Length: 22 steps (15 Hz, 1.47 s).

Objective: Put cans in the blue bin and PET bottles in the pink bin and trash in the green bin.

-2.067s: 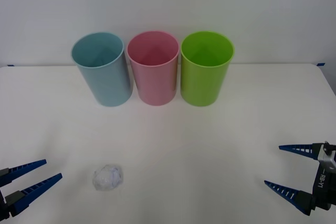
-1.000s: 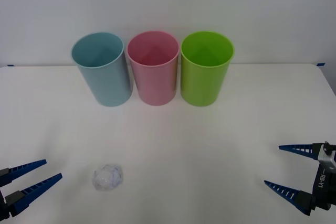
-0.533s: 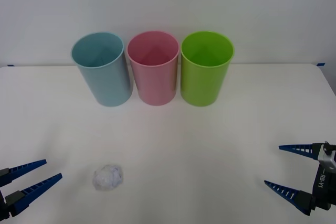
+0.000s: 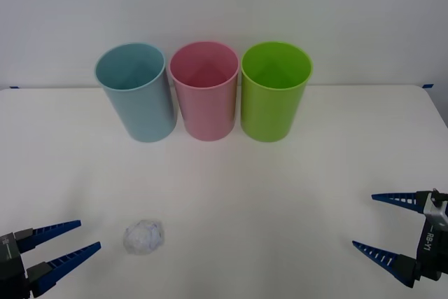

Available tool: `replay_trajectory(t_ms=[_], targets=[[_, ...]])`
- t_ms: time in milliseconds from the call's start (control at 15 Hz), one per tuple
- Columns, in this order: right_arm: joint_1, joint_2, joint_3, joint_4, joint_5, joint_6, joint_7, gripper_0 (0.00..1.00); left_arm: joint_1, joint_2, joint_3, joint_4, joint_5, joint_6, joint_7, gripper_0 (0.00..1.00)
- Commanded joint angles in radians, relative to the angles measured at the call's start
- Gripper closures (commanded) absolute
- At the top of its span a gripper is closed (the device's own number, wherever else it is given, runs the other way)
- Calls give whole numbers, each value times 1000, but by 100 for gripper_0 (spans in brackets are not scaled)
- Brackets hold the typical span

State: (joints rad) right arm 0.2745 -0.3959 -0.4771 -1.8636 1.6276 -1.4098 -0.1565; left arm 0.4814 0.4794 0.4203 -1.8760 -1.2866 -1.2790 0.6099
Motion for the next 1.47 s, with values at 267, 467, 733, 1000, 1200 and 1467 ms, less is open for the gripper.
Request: replay_trajectory(t_ms=[267, 467, 733, 1000, 1200, 1467], targets=[[0, 0, 0, 0, 0, 0, 0, 0, 59, 196, -181, -77, 26, 300, 65, 0], [0, 0, 0, 0, 0, 0, 0, 0, 79, 357, -301, -123, 46, 492, 143, 0], [0, 0, 0, 0, 0, 0, 0, 0, 65, 599, -486, -190, 82, 753, 186, 0], [0, 0, 0, 0, 0, 0, 0, 0, -43, 800, -669, -186, 153, 923, 208, 0], [0, 0, 0, 0, 0, 0, 0, 0, -90, 846, -732, -169, 148, 932, 291, 0], [0, 0, 0, 0, 0, 0, 0, 0, -167, 869, -833, -158, 150, 932, 297, 0]])
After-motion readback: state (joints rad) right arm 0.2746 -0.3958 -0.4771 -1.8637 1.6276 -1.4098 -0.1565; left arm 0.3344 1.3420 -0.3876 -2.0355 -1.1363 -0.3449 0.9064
